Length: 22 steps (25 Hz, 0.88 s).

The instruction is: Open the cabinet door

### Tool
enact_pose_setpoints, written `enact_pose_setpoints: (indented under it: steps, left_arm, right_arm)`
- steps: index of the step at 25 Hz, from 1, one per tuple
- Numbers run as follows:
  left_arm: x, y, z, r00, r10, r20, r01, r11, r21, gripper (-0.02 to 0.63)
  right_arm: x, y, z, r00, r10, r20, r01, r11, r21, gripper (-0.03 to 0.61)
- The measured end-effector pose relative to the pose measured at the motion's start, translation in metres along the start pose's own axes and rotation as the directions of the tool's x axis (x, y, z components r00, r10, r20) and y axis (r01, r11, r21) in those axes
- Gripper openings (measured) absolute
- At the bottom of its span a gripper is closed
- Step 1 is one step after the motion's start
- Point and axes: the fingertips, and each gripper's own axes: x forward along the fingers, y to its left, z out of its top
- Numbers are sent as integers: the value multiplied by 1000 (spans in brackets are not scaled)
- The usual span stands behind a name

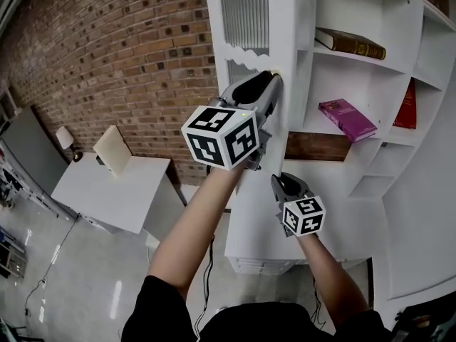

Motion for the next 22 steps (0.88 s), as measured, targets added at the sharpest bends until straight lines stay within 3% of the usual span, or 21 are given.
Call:
enact_pose_setpoints:
  steps: [13,18,22]
  left_arm:
    - [-49,16,16,998,-60,21,60,997,-38,86]
    - [-68,24,24,999,-46,15,45,998,33,87]
    - [-79,33,29,998,-64,19,65,997,-30,87]
  right_arm:
    - [1,55,-4,997,-79,26,79,997,-1,64]
    - [5,78,-4,995,-100,31,100,995,-14,64]
    - [8,92,-3,992,-121,30,122,992,-18,66]
